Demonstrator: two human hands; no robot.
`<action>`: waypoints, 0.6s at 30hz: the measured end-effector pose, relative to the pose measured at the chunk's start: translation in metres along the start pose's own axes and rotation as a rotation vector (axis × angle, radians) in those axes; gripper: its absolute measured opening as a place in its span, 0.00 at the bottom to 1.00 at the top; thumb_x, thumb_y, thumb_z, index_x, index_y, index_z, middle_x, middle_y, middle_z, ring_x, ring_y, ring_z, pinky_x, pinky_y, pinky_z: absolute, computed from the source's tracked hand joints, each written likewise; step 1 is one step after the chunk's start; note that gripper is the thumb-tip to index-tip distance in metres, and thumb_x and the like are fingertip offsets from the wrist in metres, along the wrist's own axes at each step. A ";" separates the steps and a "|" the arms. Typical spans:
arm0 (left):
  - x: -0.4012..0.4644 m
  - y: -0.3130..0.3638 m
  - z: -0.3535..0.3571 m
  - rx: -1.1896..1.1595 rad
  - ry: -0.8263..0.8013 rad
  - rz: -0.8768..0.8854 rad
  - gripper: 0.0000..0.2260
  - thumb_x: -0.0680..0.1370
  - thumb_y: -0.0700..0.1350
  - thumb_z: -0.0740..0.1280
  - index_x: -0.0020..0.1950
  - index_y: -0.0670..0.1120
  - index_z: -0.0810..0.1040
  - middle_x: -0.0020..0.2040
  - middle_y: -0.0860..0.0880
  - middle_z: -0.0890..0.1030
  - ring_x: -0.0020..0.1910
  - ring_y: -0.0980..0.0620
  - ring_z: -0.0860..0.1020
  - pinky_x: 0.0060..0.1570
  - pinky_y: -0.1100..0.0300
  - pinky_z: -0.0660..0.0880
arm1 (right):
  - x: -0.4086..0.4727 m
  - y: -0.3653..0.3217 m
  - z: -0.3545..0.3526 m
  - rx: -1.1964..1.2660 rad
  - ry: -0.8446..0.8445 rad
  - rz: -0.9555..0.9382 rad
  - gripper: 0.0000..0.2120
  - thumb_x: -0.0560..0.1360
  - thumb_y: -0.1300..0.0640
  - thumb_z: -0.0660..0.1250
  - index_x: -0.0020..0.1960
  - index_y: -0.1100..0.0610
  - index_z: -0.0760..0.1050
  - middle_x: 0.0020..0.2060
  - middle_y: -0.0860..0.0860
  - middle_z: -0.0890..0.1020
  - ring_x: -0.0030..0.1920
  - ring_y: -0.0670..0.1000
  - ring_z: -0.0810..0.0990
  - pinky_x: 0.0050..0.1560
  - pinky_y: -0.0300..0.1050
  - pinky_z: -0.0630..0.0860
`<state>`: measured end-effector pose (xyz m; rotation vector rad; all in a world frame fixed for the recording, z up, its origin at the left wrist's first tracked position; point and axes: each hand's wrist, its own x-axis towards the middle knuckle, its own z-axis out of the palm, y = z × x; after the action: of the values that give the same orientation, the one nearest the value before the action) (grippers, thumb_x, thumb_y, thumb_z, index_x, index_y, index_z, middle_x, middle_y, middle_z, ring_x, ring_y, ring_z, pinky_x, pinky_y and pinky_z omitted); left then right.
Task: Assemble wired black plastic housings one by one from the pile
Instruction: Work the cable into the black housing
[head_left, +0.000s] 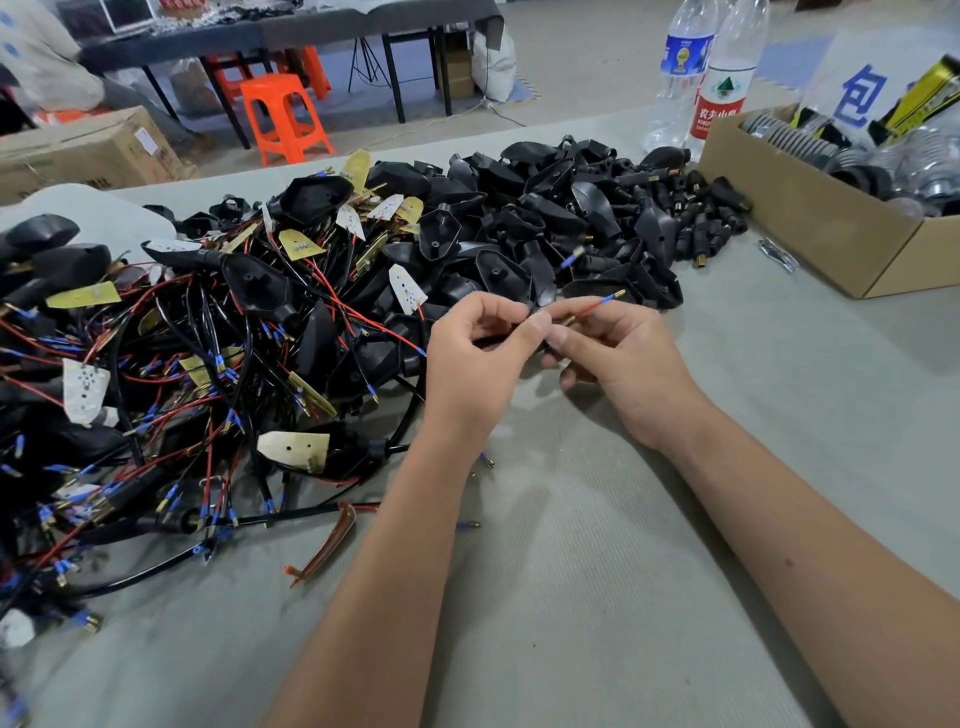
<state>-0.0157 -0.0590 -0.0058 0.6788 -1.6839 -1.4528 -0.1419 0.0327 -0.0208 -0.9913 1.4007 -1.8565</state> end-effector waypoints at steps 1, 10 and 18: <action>0.000 0.002 0.000 -0.018 -0.009 0.021 0.05 0.77 0.36 0.74 0.49 0.37 0.80 0.40 0.52 0.85 0.40 0.58 0.83 0.42 0.66 0.78 | 0.000 0.000 0.001 -0.024 -0.029 -0.010 0.06 0.78 0.69 0.69 0.55 0.65 0.82 0.39 0.62 0.83 0.39 0.53 0.84 0.34 0.39 0.79; 0.011 0.006 -0.011 0.117 -0.016 0.088 0.13 0.78 0.41 0.74 0.62 0.45 0.80 0.40 0.51 0.85 0.37 0.55 0.79 0.40 0.63 0.78 | -0.001 0.002 0.000 0.009 -0.108 0.041 0.09 0.81 0.67 0.67 0.59 0.65 0.80 0.48 0.67 0.84 0.45 0.58 0.87 0.41 0.44 0.84; 0.009 0.003 -0.004 0.233 0.089 0.198 0.10 0.78 0.33 0.69 0.52 0.46 0.85 0.44 0.50 0.84 0.38 0.58 0.79 0.43 0.60 0.76 | 0.000 0.003 0.002 -0.020 -0.076 0.057 0.09 0.83 0.66 0.64 0.56 0.65 0.83 0.46 0.59 0.86 0.43 0.57 0.87 0.42 0.44 0.85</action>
<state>-0.0170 -0.0678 -0.0005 0.6696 -1.8118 -1.0852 -0.1396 0.0306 -0.0238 -1.0109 1.3908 -1.7482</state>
